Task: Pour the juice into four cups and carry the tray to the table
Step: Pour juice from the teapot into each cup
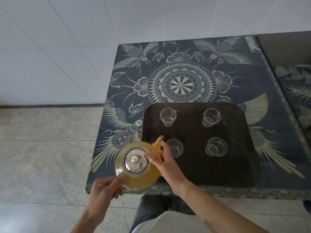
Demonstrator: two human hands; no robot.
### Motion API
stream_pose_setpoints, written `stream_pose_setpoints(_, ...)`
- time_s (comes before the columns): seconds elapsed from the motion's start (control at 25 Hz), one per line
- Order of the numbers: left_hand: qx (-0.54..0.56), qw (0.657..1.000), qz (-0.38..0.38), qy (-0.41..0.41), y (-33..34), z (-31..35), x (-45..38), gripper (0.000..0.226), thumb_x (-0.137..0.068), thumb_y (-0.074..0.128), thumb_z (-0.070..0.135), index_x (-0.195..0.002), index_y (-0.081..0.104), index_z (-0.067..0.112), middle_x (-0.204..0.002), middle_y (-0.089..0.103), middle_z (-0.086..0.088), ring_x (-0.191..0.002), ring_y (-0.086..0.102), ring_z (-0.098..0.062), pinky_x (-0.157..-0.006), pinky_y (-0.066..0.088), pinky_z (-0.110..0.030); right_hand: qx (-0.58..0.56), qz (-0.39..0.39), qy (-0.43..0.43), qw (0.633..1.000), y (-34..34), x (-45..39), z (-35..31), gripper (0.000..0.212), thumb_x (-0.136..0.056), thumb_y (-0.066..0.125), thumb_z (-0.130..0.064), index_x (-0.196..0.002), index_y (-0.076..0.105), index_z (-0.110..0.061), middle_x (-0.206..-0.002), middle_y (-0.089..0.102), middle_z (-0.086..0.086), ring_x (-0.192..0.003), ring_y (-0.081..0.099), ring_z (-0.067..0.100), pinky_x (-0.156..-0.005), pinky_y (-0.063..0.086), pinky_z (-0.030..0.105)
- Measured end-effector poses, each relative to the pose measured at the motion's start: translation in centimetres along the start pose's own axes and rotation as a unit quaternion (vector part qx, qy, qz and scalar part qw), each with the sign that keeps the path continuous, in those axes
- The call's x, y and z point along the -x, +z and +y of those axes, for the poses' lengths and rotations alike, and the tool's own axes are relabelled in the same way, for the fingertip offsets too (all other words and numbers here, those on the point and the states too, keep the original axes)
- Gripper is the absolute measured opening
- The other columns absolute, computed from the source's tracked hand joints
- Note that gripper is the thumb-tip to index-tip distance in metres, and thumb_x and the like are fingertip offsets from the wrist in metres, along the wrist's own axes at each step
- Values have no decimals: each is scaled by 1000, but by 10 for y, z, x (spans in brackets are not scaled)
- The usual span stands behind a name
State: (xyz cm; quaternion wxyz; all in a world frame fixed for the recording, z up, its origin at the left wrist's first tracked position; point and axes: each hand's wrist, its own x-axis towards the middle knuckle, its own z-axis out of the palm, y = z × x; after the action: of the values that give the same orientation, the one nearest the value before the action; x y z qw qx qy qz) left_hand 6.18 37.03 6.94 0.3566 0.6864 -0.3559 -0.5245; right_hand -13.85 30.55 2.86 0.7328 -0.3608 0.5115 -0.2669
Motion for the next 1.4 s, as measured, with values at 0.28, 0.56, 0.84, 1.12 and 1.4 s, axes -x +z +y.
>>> stream_pose_setpoints(0.28,-16,999,19,-32,10,-13,20,55,-62,74,47,-40,50,4,-42,45,-6,-47,45,-18,-85,47,-69,-6,-14,30,999,-6,10,19,104,-70,68,-76,-155,16,-46,-150,49,-3,-136,49,21,-114,39,44)
stream_pose_setpoints(0.56,-31,998,24,-46,19,-14,27,51,-61,73,47,-41,52,5,-43,45,-6,-48,43,-17,-81,48,-69,-13,-24,59,998,-9,8,35,118,-55,70,-89,-153,16,-53,-152,49,-3,-140,47,26,-115,40,59)
stream_pose_setpoints(0.84,-58,996,31,-64,22,-7,32,47,-57,70,49,-37,52,11,-41,47,-3,-51,44,-20,-70,45,-53,-28,-33,84,995,-12,11,37,100,-70,68,-76,-152,16,-53,-151,48,-1,-136,49,28,-112,44,59)
stream_pose_setpoints(1.12,-68,995,27,-74,24,-2,32,46,-69,72,37,-35,50,15,-41,47,-2,-58,44,-24,-69,39,-43,-43,-37,101,993,-14,11,37,88,-80,68,-70,-150,18,-51,-149,49,0,-132,51,29,-105,49,60)
stream_pose_setpoints(1.4,-69,994,23,-78,23,0,31,54,-85,72,19,-37,48,13,-42,44,-3,-54,45,-22,-68,40,-41,-58,-39,112,991,-15,11,42,91,-75,68,-70,-151,22,-49,-147,54,-2,-132,53,28,-106,48,61)
